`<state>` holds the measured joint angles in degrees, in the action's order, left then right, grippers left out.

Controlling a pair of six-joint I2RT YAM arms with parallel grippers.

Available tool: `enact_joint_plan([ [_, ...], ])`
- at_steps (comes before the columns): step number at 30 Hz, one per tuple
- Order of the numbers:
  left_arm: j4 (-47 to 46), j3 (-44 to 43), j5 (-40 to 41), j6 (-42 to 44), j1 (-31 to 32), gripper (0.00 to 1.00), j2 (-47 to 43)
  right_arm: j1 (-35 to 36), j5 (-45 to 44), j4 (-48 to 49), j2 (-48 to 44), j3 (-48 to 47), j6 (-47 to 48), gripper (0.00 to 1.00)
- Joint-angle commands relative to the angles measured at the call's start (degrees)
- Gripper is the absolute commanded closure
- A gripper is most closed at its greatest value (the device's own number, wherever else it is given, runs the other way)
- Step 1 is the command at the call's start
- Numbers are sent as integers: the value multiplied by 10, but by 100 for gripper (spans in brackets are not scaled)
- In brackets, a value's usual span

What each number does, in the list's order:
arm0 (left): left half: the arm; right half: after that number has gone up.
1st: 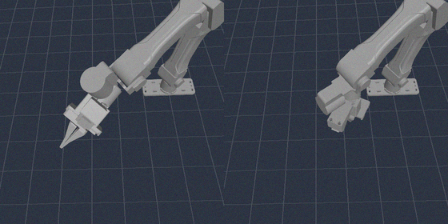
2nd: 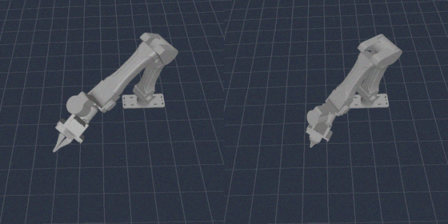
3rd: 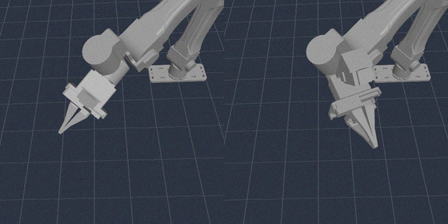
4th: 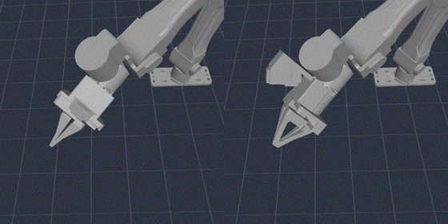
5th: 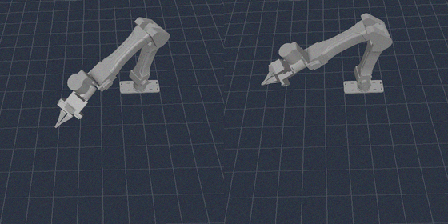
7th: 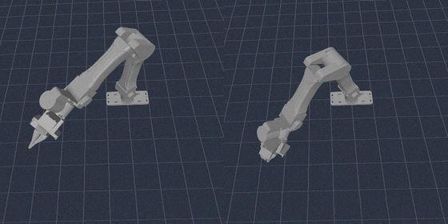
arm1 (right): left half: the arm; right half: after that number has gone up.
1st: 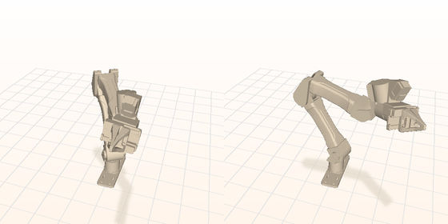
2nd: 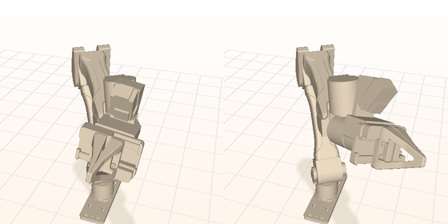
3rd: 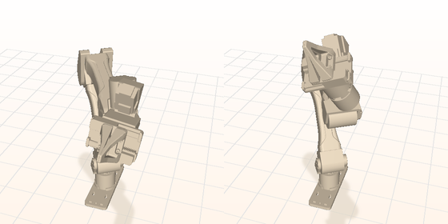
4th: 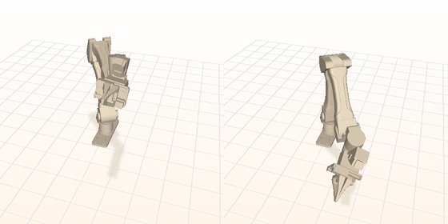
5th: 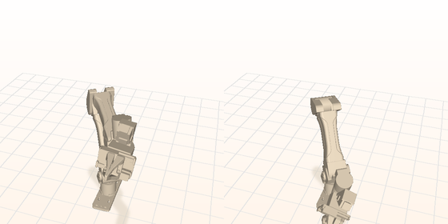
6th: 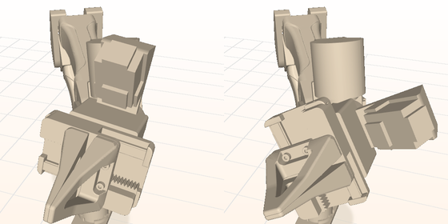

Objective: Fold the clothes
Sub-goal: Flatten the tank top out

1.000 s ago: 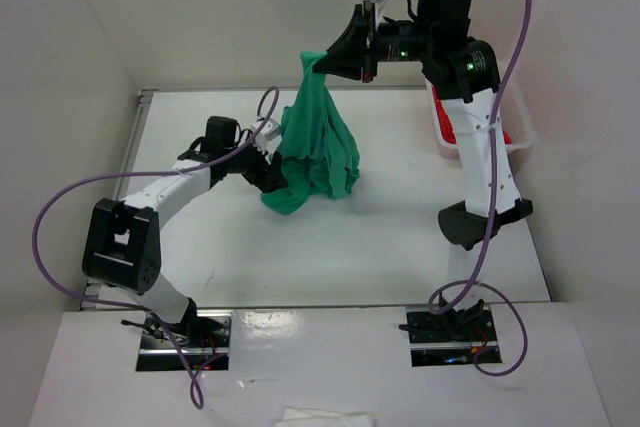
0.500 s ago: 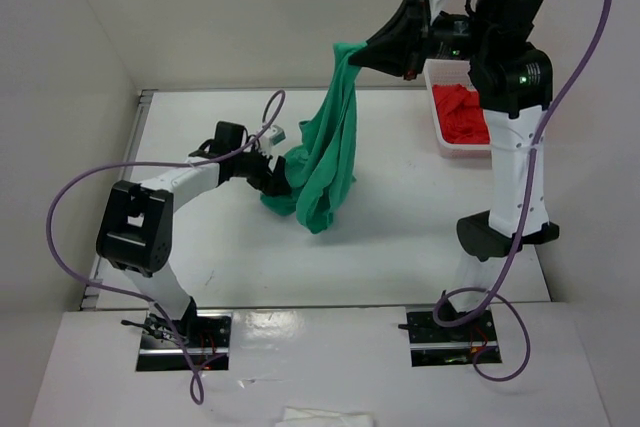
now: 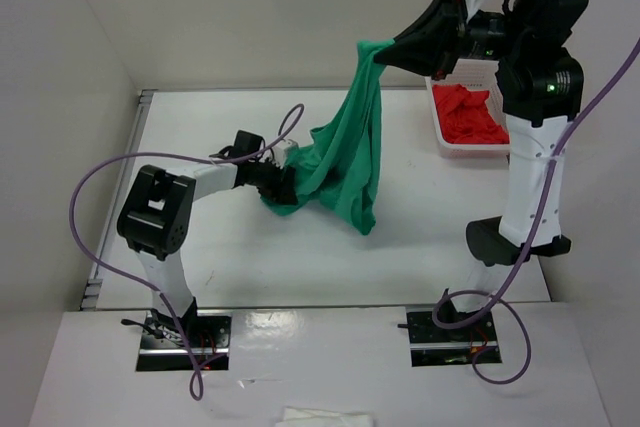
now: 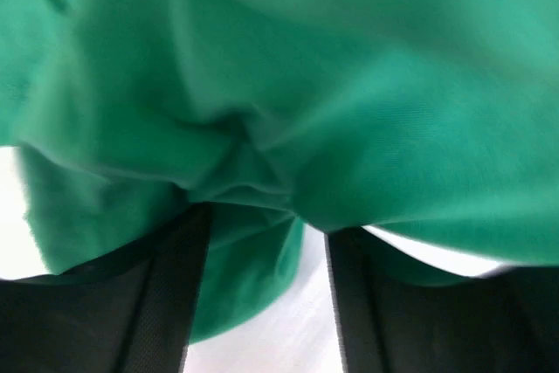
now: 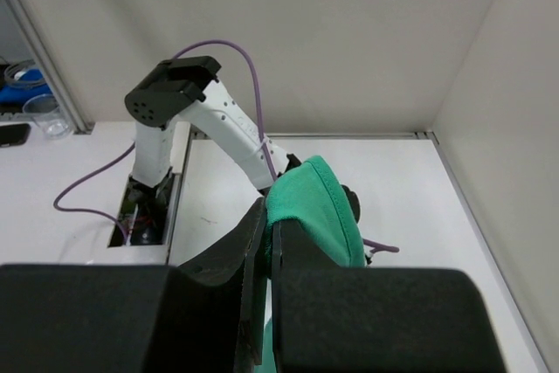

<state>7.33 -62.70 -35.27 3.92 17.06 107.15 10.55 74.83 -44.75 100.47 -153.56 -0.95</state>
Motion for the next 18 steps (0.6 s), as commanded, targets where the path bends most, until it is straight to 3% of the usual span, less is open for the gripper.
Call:
enact_joint_plan([
  [1,-16,-26,32,-12,1,40,8,-11,30,44,-34,8,-17,100],
  [4,-16,-39,48,-17,1,47,23,-17,41,44,-34,14,-17,100],
  [8,20,-74,58,-24,1,68,45,-28,46,49,-46,26,-17,100],
  [9,27,-80,58,-31,1,79,52,-28,46,49,-52,31,-17,100],
  [14,55,-105,59,-38,1,100,49,-64,65,49,-57,31,-22,100],
  [18,87,-142,74,-38,-19,100,-2,-99,84,55,-69,51,-22,100],
])
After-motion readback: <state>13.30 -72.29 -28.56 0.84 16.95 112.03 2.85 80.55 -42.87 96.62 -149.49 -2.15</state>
